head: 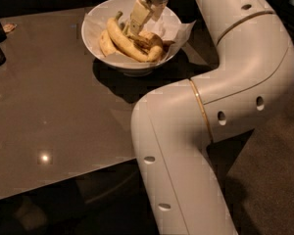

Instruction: Pick banana from white bowl

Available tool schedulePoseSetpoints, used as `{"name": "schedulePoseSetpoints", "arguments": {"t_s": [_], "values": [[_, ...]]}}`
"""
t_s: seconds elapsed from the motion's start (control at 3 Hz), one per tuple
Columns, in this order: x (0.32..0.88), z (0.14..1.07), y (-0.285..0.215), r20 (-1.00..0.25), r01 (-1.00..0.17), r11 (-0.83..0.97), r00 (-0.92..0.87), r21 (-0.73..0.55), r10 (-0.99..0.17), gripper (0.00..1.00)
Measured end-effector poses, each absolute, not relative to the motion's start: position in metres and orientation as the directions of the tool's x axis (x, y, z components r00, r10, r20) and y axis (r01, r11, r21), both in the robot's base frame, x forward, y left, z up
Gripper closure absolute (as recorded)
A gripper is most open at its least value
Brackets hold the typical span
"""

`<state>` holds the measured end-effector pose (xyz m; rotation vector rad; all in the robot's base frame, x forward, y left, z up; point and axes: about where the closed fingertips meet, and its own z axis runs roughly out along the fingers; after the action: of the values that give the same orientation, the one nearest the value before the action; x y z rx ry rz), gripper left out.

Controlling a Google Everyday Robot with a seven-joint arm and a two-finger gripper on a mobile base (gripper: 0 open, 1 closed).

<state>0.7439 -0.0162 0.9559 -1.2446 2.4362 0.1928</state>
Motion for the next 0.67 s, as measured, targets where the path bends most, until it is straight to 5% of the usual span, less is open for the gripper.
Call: {"name": "schedulePoseSetpoints", "arguments": {"t_s": [0.67], "values": [[0.7433, 0.9446, -0.0162, -0.365, -0.798, 0.6, -0.544, -0.053, -0.756, 0.39]]}}
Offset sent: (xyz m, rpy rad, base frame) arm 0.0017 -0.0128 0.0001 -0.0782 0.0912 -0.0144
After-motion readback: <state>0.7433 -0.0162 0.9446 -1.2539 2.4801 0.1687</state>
